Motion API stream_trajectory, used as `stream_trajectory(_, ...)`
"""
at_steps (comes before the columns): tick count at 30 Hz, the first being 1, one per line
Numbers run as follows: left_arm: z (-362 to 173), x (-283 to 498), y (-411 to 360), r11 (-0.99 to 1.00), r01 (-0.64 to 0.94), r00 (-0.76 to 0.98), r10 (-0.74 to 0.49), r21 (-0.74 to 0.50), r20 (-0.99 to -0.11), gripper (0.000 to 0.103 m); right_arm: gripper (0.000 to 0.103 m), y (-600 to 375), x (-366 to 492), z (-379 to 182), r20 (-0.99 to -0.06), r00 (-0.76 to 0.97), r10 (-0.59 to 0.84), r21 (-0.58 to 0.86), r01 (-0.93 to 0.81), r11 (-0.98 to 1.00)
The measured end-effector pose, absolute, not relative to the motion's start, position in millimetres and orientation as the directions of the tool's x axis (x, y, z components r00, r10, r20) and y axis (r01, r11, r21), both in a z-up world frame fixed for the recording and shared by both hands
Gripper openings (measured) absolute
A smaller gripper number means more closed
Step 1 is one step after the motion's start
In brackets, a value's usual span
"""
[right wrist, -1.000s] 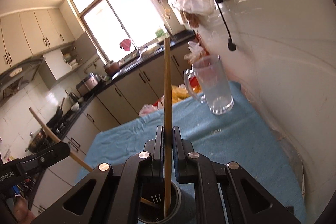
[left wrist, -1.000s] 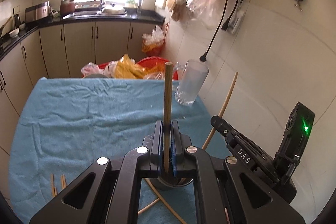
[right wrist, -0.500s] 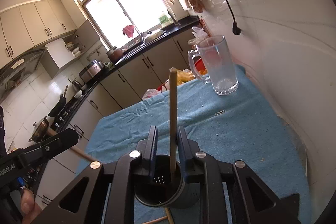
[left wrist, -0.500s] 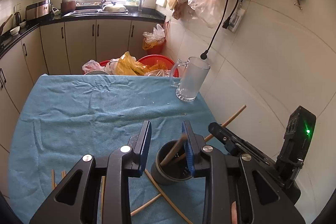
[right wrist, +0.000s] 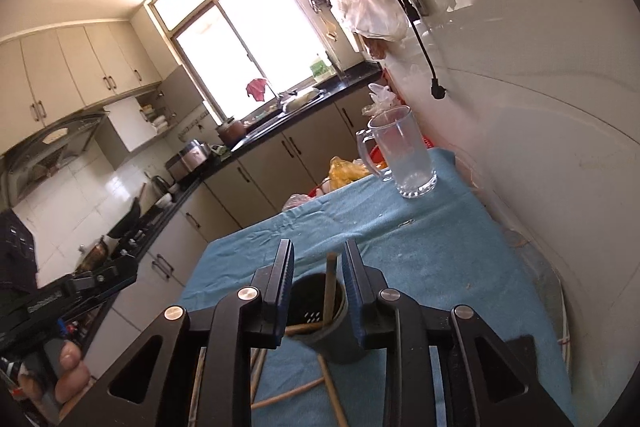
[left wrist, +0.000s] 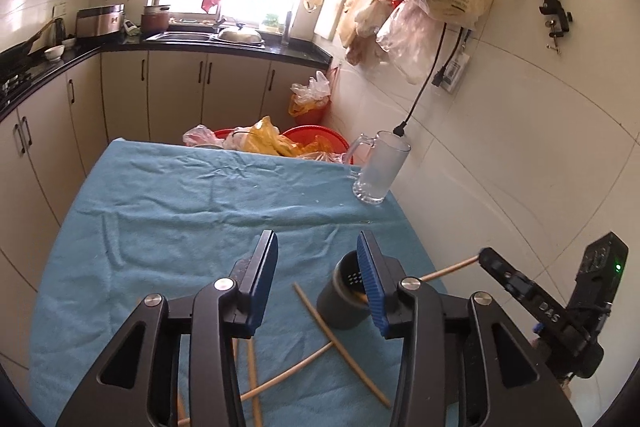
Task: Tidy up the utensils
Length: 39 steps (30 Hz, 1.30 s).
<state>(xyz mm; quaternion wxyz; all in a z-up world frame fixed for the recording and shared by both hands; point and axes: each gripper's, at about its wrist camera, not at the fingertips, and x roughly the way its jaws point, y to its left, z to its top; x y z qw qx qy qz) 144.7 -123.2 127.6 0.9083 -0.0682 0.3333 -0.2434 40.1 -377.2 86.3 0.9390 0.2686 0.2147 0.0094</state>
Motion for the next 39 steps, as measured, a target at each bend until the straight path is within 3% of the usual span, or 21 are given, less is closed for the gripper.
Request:
stream_trajectory(9,81.8,122.2,-94.9,0.886,0.389,0.620,-0.454,-0.253,-0.640,0.043,0.027,-358.5,-0.5,74.2,-0.422,0.885,0.197,0.457,0.020,0.889)
stream_trajectory(15,26.7,123.9,-88.4,0.899,0.359,0.523,-0.416,-0.250,-0.744,0.043,0.027,-333.0,22.9,15.5,-0.610,0.729,0.310,0.427,-0.026,0.904)
stream_trajectory(19,4.2,116.9,-83.8,0.907,0.357,0.496,-0.388,-0.225,-0.777,0.043,0.027,-313.8,45.8,-28.1,-0.746,0.596,0.298,0.356,-0.021,0.934)
stream_trajectory(23,-11.3,115.1,-76.1,0.918,0.344,0.481,-0.354,-0.198,-0.802,0.043,0.027,-305.6,54.5,-56.3,-0.811,0.520,0.266,0.301,-0.019,0.954)
stream_trajectory(28,-25.1,117.2,-73.4,0.916,0.362,0.455,-0.336,-0.174,-0.825,0.043,0.026,-301.3,53.2,-60.1,-0.822,0.517,0.239,0.256,-0.039,0.966)
stream_trajectory(29,-28.2,117.7,-76.3,0.912,0.377,0.447,-0.333,-0.162,-0.830,0.043,0.012,-299.2,52.4,-60.3,-0.826,0.518,0.224,0.233,-0.048,0.971)
stream_trajectory(30,-30.2,116.9,-78.3,0.909,0.387,0.444,-0.329,-0.153,-0.833,0.043,0.009,-296.8,51.1,-60.5,-0.833,0.512,0.211,0.214,-0.054,0.975)
stream_trajectory(35,-40.0,116.0,-103.4,0.868,0.493,0.419,-0.295,-0.057,-0.859,0.043,0.008,-284.0,24.7,-54.6,-0.865,0.467,0.183,0.158,-0.093,0.983)
stream_trajectory(39,-47.4,119.0,-124.6,0.821,0.570,0.400,-0.266,0.011,-0.877,0.043,0.011,-282.4,-12.8,-55.2,-0.897,0.372,0.238,0.203,-0.131,0.970)
